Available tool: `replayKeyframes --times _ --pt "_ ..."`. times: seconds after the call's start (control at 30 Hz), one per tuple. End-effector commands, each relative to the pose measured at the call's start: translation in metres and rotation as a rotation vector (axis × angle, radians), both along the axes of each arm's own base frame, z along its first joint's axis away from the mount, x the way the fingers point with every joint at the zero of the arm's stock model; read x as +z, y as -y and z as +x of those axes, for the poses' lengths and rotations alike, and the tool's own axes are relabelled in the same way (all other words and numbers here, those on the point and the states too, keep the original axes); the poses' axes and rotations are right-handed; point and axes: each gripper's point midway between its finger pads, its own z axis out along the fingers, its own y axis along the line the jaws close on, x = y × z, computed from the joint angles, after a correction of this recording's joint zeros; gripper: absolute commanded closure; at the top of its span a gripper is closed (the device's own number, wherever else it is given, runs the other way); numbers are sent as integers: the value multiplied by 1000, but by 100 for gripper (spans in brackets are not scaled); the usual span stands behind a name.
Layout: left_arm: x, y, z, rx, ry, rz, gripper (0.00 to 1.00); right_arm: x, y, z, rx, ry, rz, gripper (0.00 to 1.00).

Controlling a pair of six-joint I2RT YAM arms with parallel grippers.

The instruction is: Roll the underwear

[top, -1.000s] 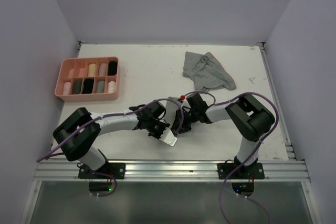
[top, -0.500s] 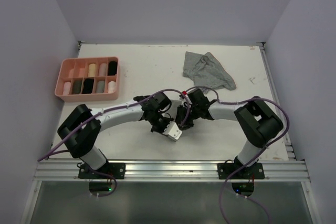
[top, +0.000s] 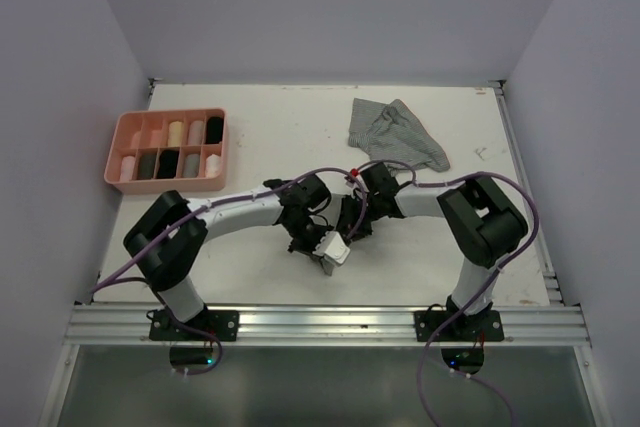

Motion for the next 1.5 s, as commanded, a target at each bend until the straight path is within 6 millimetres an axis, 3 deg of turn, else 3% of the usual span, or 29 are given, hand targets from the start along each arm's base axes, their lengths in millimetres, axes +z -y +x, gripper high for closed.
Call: replayKeyframes --times 0.0,0.17,0.3,0.57,0.67,0.93,1.07,1.1,1.17,1.2,1.23,1.3,1.47 --pt "19 15 17 40 -7 -58 100 -26 11 -8 30 3 -80 86" --pt "24 23 48 107 25 -89 100 -26 11 -11 42 2 -76 87" --pt "14 25 67 155 32 -83 100 -25 11 -11 48 5 -76 87" --pt "-3 26 84 205 48 -68 100 -22 12 -10 52 9 -82 87" --pt "0 29 89 225 61 -82 91 -23 12 -10 56 8 -88 87" --pt "25 28 107 300 119 -130 72 -30 17 -13 53 -10 -111 87" --pt "49 25 115 343 156 -174 63 -33 18 -15 54 -21 -119 88" --pt "64 22 119 355 182 -209 62 -35 19 -15 52 -25 -123 88" --pt "71 13 118 355 218 -231 62 -35 18 -15 52 -27 -124 88" --pt "87 8 117 347 268 -265 61 -36 18 -15 52 -28 -125 88" --pt "78 -1 106 323 266 -255 61 -37 18 -15 51 -32 -126 88" --pt "88 -5 92 261 307 -305 62 -37 18 -15 49 -32 -124 88" --pt "59 -10 61 188 323 -287 60 -38 18 -15 44 -38 -127 89"
